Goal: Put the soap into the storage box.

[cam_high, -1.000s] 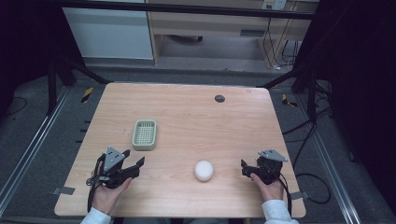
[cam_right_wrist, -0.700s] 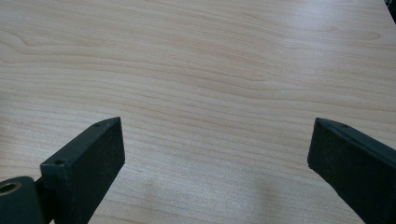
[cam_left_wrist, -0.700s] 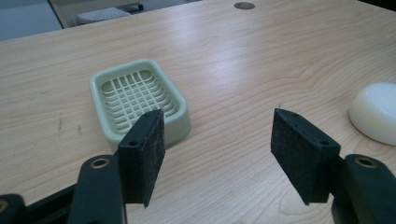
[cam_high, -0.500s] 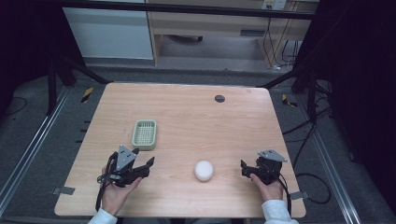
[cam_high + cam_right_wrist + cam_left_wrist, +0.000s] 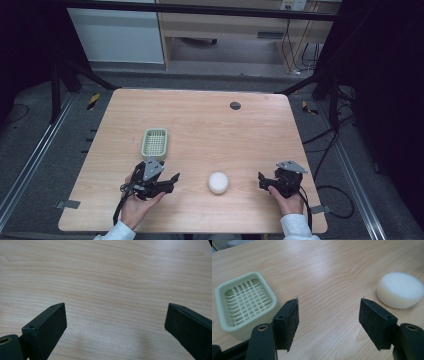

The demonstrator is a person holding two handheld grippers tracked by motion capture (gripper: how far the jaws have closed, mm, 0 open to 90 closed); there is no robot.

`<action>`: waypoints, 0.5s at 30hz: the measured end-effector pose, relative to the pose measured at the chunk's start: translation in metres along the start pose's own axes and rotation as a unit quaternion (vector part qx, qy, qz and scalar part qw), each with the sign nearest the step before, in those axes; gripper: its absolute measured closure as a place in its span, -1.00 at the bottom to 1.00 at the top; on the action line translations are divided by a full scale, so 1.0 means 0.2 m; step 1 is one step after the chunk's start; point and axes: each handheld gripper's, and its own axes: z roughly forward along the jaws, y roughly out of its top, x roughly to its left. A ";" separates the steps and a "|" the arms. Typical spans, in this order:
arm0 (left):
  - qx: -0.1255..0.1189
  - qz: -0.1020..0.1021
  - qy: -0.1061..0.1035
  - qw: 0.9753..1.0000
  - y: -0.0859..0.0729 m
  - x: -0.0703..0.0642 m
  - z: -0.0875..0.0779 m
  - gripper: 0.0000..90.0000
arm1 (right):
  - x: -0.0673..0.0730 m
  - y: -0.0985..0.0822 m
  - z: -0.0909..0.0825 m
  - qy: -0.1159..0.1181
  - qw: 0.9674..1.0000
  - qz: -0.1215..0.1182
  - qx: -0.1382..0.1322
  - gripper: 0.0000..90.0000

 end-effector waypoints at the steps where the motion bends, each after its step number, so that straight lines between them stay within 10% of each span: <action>1: 0.000 0.001 -0.004 1.000 0.01 -0.01 0.01 -0.28 | 0.00 0.00 0.00 0.000 1.000 0.000 0.000 -0.90; 15: 0.014 0.011 -0.040 0.999 0.12 -0.07 0.05 -0.36 | 0.00 0.00 0.00 -0.002 1.000 0.002 0.007 -0.90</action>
